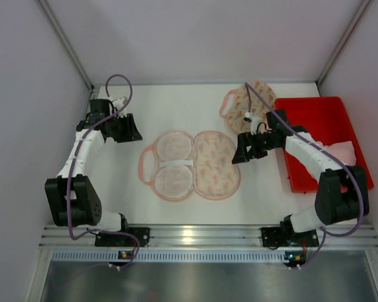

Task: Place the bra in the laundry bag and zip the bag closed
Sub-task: Adjust the laundry bag at the center of the board.

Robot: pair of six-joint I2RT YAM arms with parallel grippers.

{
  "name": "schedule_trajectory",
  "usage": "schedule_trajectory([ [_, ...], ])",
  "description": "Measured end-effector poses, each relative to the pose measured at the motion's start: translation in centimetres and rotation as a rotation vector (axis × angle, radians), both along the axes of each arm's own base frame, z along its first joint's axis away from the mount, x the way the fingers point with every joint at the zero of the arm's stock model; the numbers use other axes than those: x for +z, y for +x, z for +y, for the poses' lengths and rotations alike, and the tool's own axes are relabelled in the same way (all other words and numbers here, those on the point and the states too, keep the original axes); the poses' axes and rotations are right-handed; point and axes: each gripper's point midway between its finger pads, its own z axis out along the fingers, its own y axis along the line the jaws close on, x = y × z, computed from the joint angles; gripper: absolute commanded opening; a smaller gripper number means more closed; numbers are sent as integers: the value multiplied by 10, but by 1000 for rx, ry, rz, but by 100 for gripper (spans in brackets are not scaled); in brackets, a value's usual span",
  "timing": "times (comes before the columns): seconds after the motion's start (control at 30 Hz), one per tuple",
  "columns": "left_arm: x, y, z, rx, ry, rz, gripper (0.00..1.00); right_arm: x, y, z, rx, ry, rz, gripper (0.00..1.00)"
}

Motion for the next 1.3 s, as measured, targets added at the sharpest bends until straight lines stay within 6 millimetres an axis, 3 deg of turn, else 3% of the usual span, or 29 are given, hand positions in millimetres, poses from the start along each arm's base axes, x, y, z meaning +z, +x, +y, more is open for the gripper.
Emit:
schedule_trajectory([
  [0.07,-1,-4,-15,-46,-43,-1,42,-13,-2,9,32,-23,25,91],
  [0.2,-23,-28,-60,-147,-126,81,42,-44,-5,25,79,-69,98,90],
  [0.33,-46,-52,-109,-277,-175,176,41,-66,4,35,99,-106,132,89],
  [0.4,-58,-57,-122,-311,-189,219,41,-75,10,41,107,-120,136,88],
  [0.5,-83,-56,-123,-298,-191,296,38,-81,21,50,114,-123,145,88],
  [0.63,-125,-45,-121,-249,-188,427,37,-82,51,64,106,-111,104,87],
  [0.67,-129,-42,-123,-238,-218,455,37,-81,59,67,100,-109,93,87],
  [0.87,-124,2,-116,-194,-239,397,37,-81,102,77,63,-113,9,85],
  [1.0,-122,16,-112,-177,-223,357,37,-82,121,71,24,-148,-32,84],
  [1.17,-120,16,-109,-165,-204,341,41,-82,129,56,-20,-185,-48,83],
  [1.3,-97,19,-107,-174,-207,278,50,-76,118,42,-41,-207,-20,86],
])
